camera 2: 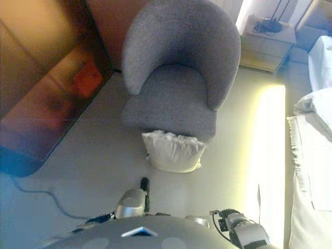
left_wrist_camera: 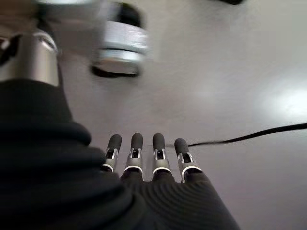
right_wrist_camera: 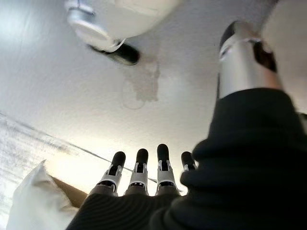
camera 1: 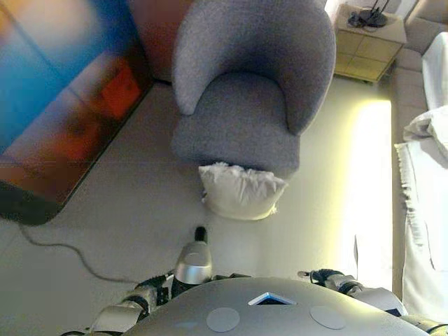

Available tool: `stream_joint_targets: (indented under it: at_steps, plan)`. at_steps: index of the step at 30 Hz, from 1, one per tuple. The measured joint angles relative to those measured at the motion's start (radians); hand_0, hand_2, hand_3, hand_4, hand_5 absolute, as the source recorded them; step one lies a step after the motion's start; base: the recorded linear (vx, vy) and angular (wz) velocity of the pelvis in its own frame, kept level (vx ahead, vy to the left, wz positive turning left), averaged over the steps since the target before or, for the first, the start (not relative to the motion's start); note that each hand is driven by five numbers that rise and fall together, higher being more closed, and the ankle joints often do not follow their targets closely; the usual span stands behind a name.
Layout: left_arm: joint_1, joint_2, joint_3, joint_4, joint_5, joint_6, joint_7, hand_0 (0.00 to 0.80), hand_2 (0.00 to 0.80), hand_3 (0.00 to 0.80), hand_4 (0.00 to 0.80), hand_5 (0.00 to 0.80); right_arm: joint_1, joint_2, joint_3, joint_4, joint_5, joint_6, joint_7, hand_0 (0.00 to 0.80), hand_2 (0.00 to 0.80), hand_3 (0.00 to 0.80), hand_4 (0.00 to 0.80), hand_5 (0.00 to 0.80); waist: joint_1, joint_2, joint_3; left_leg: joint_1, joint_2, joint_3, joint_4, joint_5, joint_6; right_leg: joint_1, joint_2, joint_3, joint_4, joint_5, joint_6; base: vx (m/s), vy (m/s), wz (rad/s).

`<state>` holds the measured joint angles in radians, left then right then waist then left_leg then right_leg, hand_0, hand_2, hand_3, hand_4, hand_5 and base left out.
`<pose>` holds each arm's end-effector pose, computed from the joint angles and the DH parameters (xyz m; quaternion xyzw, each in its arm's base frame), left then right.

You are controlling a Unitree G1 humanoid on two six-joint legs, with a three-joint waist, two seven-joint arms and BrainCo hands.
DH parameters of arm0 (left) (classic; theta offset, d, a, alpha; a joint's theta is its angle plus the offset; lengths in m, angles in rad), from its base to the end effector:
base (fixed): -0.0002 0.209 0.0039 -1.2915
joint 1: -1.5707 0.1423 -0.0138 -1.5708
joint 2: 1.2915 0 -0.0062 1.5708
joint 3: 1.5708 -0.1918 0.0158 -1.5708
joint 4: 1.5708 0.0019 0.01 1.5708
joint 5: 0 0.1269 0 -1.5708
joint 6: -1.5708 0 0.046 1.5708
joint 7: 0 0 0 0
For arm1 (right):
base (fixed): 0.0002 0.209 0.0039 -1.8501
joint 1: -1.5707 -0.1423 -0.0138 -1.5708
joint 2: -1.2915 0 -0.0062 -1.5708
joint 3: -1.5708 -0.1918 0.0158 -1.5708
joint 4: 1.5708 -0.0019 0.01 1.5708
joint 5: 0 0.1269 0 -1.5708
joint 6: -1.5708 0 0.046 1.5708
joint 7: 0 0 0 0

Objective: Pick up the cushion and take it to the sofa

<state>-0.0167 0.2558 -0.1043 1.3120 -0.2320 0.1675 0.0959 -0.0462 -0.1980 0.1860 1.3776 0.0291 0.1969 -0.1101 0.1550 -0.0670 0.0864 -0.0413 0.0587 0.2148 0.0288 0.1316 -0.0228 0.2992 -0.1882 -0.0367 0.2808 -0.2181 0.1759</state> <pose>0.0530 0.2340 -0.1148 0.0644 0.6568 0.1441 0.7374 0.0513 -0.2139 -0.1200 -0.1652 0.6842 -0.0499 0.7086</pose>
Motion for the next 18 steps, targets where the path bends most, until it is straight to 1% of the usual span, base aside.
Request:
stream_joint_targets:
  at_steps: [1,2,3,4,5,6,7,8,9,10,11,13,14,16,17,18]
  plan:
    - [-0.027,0.011,-0.007,0.0,0.0,0.002,-0.005,0.0,0.0,0.0,0.0,0.0,0.0,0.009,0.0,-0.005,0.0,-0.004,0.0,0.0,0.0,0.0,0.0,0.0,-0.003,-0.008,-0.011,0.01,-0.012,0.003,-0.001,-0.021,0.003,-0.026,-0.01,-0.014,0.057,0.021,0.004,0.326,0.119,0.22]
    - [-0.05,0.016,-0.019,0.0,0.0,0.003,-0.01,0.0,0.0,0.0,0.0,0.0,-0.001,0.013,0.0,-0.014,0.001,-0.007,-0.001,0.0,0.0,0.0,0.0,0.0,-0.001,-0.017,-0.02,0.02,-0.024,0.002,-0.004,-0.041,-0.008,-0.042,-0.02,-0.022,0.106,0.041,0.012,0.352,0.114,0.27]
    - [-0.064,0.019,-0.038,0.0,0.001,0.003,-0.013,0.0,0.0,0.0,0.0,0.0,0.003,0.015,0.0,-0.022,0.001,-0.009,-0.001,0.0,0.0,0.0,0.0,0.0,-0.003,-0.013,-0.025,0.031,-0.029,-0.001,-0.012,-0.05,-0.004,-0.067,-0.029,-0.027,0.169,0.068,0.012,0.293,0.095,0.23]
    - [-0.071,0.019,-0.045,0.001,0.001,0.005,-0.015,0.0,0.0,0.0,0.0,0.0,-0.002,0.015,-0.001,-0.032,0.003,-0.014,-0.002,0.0,0.0,0.0,0.0,0.0,-0.004,-0.005,-0.03,0.047,-0.024,-0.004,-0.023,-0.057,0.005,-0.098,-0.025,-0.028,0.224,0.127,0.014,0.293,0.039,0.07]
    - [-0.076,0.019,-0.069,0.001,0.001,0.012,-0.016,0.0,0.0,0.0,0.0,0.0,-0.002,0.01,-0.001,-0.044,0.006,-0.018,-0.003,0.0,0.0,0.0,0.0,0.0,-0.01,0.024,-0.034,0.067,-0.009,-0.005,-0.031,-0.078,0.028,-0.141,-0.011,-0.031,0.299,0.217,0.012,0.215,-0.06,-0.06]
    - [-0.068,0.018,-0.079,-0.004,0.0,0.021,-0.015,0.0,0.0,0.0,0.0,0.0,-0.006,0.005,0.001,-0.052,0.015,-0.019,-0.003,0.0,0.0,0.0,0.0,0.0,-0.018,0.056,-0.033,0.094,0.009,-0.01,-0.051,-0.08,0.028,-0.199,-0.016,-0.042,0.396,0.266,0.005,0.201,-0.152,-0.12]
    - [-0.056,0.02,-0.079,-0.004,0.0,0.031,-0.012,0.0,0.0,0.0,0.0,0.0,-0.007,0.001,0.001,-0.064,0.029,-0.02,-0.003,0.0,0.0,0.0,0.0,0.0,-0.026,0.067,-0.041,0.102,0.012,-0.014,-0.059,-0.089,0.017,-0.247,-0.031,-0.067,0.42,0.193,0.002,0.178,-0.201,-0.08]
    - [-0.048,0.025,-0.079,-0.005,0.0,0.041,-0.008,0.0,0.0,0.0,0.0,0.0,-0.014,0.0,0.004,-0.072,0.04,-0.024,-0.004,0.0,0.0,0.0,0.0,0.0,-0.034,0.069,-0.043,0.097,0.01,-0.012,-0.063,-0.095,0.017,-0.287,-0.046,-0.076,0.385,0.128,0.001,0.143,-0.24,-0.02]
    - [-0.047,0.028,-0.08,-0.006,-0.002,0.052,-0.004,0.0,0.0,0.0,0.0,0.0,-0.016,-0.002,0.005,-0.078,0.041,-0.026,-0.006,0.0,0.0,0.0,0.0,0.0,-0.046,0.069,-0.041,0.108,0.012,-0.01,-0.075,-0.094,0.016,-0.335,-0.059,-0.1,0.323,0.083,0.0,0.108,-0.264,-0.03]
    - [-0.048,0.028,-0.081,-0.007,-0.015,0.063,0.004,0.0,0.0,0.0,0.0,0.0,-0.022,-0.007,0.009,-0.08,0.041,-0.027,-0.006,0.0,0.0,0.0,0.0,0.0,-0.055,0.074,-0.038,0.106,0.018,-0.009,-0.078,-0.094,0.016,-0.372,-0.066,-0.126,0.239,0.065,-0.003,0.087,-0.297,-0.02]
    - [-0.05,0.023,-0.085,-0.006,-0.026,0.07,0.011,0.0,0.0,0.0,0.0,0.0,-0.03,-0.014,0.016,-0.087,0.041,-0.029,-0.008,0.0,0.0,0.0,0.0,0.0,-0.064,0.079,-0.034,0.104,0.023,-0.01,-0.081,-0.094,0.016,-0.392,-0.071,-0.141,0.136,0.072,0.003,0.109,-0.338,0.01]
    - [-0.051,0.018,-0.088,-0.006,-0.027,0.083,0.02,0.0,0.0,0.0,0.0,0.0,-0.026,-0.019,0.027,-0.106,0.043,-0.034,-0.009,0.0,0.0,0.0,0.0,0.0,-0.089,0.066,-0.026,0.1,0.024,-0.008,-0.086,-0.097,0.012,-0.431,-0.096,-0.146,-0.022,0.113,0.023,0.134,-0.343,0.12]
    - [-0.05,0.017,-0.089,-0.004,-0.027,0.084,0.023,0.0,0.0,0.0,0.0,0.0,-0.026,-0.018,0.028,-0.112,0.043,-0.034,-0.009,0.0,0.0,0.0,0.0,0.0,-0.101,0.052,-0.02,0.101,0.025,0.0,-0.088,-0.105,-0.005,-0.444,-0.114,-0.146,-0.085,0.152,0.037,0.148,-0.319,0.2]
    - [-0.051,0.017,-0.091,-0.004,-0.031,0.079,0.031,0.0,0.0,0.0,0.0,0.0,-0.027,-0.015,0.029,-0.119,0.044,-0.039,-0.009,0.0,0.0,0.0,0.0,0.0,-0.121,0.019,-0.003,0.107,0.026,0.0,-0.084,-0.113,-0.019,-0.472,-0.15,-0.136,-0.178,0.226,0.047,0.145,-0.297,0.22]
    - [-0.05,0.018,-0.09,-0.005,-0.04,0.074,0.033,0.0,0.0,0.0,0.0,0.0,-0.028,-0.014,0.028,-0.119,0.044,-0.043,-0.008,0.0,0.0,0.0,0.0,0.0,-0.124,0.006,0.007,0.116,0.033,-0.009,-0.089,-0.111,-0.037,-0.466,-0.159,-0.133,-0.205,0.259,0.043,0.149,-0.283,0.27]
    - [-0.045,0.014,-0.09,-0.006,-0.046,0.066,0.034,0.0,0.0,0.0,0.0,0.0,-0.028,-0.014,0.021,-0.119,0.044,-0.049,-0.008,0.0,0.0,0.0,0.0,0.0,-0.13,0.007,0.017,0.125,0.055,-0.038,-0.09,-0.112,-0.069,-0.45,-0.135,-0.136,-0.201,0.348,0.019,0.132,-0.241,0.35]
